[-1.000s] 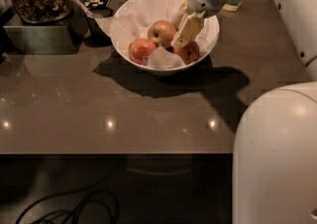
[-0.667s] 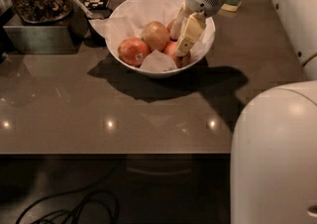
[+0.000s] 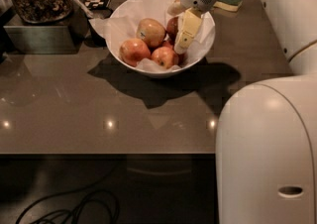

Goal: Pick apple from white bowl

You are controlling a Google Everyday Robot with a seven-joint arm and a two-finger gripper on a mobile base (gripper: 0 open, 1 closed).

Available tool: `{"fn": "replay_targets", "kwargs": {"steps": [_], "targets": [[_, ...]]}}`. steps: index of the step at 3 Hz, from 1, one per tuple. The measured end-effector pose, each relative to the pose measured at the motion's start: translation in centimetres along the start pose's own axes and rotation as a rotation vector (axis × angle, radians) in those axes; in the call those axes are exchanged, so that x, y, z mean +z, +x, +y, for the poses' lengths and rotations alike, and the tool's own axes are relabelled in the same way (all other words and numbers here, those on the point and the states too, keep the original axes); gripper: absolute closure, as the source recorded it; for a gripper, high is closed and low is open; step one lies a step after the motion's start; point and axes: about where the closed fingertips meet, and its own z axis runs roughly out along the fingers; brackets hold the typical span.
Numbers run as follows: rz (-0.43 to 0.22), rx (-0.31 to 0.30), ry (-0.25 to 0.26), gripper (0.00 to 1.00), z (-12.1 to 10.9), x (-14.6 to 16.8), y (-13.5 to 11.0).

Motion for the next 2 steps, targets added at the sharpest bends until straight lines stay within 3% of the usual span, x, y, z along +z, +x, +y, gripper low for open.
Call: {"fn": "replay_targets", "kwargs": {"steps": [2], "targets": [[0.014, 0.004, 0.037, 0.00, -0.87, -0.90, -0.29]]}}
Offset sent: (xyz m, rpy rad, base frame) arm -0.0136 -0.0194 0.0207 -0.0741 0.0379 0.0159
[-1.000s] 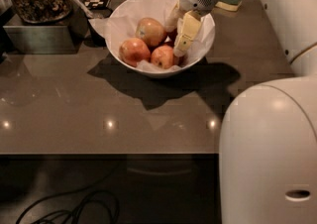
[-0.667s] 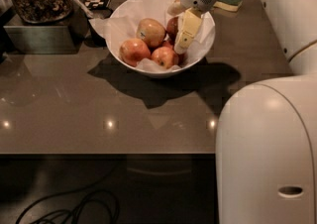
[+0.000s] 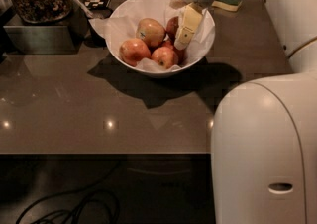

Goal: Pick apple from white bowl

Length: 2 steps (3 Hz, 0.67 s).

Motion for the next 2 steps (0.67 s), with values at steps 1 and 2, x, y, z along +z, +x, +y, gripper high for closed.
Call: {"fn": "replay_targets", "kwargs": {"steps": [1, 2], "targets": [[-0.006, -0.050, 0.005, 0.00, -0.3, 0.0, -2.2], [-0.007, -0.102, -0.003, 0.00, -0.5, 0.7, -4.4]]}}
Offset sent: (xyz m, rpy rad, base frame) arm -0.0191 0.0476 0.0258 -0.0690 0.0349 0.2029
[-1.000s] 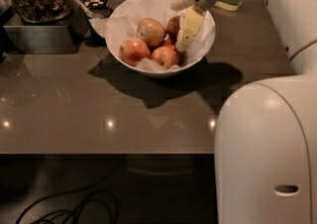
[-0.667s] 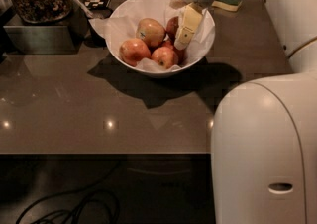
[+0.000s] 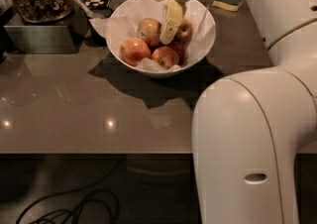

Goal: Pick apple from white bowl

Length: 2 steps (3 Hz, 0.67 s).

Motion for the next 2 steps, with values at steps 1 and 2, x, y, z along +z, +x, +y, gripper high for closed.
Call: {"fn": "replay_targets", "kwargs": {"steps": [1, 2], "targets": [[0.010, -0.039, -0.021, 0.00, -0.3, 1.4, -1.1], [0.018, -0.054, -0.043, 0.00, -0.3, 2.6, -1.3]]}}
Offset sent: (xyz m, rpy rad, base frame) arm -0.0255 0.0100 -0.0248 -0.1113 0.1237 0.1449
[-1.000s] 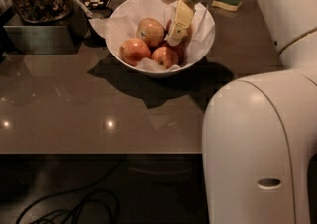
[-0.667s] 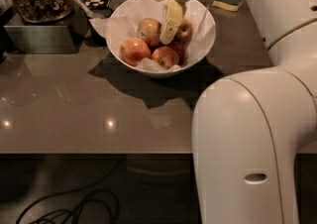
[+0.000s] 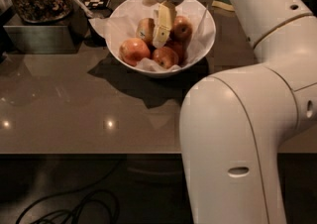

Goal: Pick apple from white bowl

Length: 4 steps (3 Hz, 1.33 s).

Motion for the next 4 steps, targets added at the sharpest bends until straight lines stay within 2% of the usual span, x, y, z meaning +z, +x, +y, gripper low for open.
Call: {"fn": "replay_targets", "kwargs": {"steps": [1, 2, 4], "targets": [[0.008, -0.012, -0.018, 0.00, -0.1, 1.0, -0.1], [0.010, -0.011, -0.030, 0.19, -0.2, 1.8, 0.3], [0.020, 0.001, -0.032, 0.66, -0.3, 2.3, 1.1]]}}
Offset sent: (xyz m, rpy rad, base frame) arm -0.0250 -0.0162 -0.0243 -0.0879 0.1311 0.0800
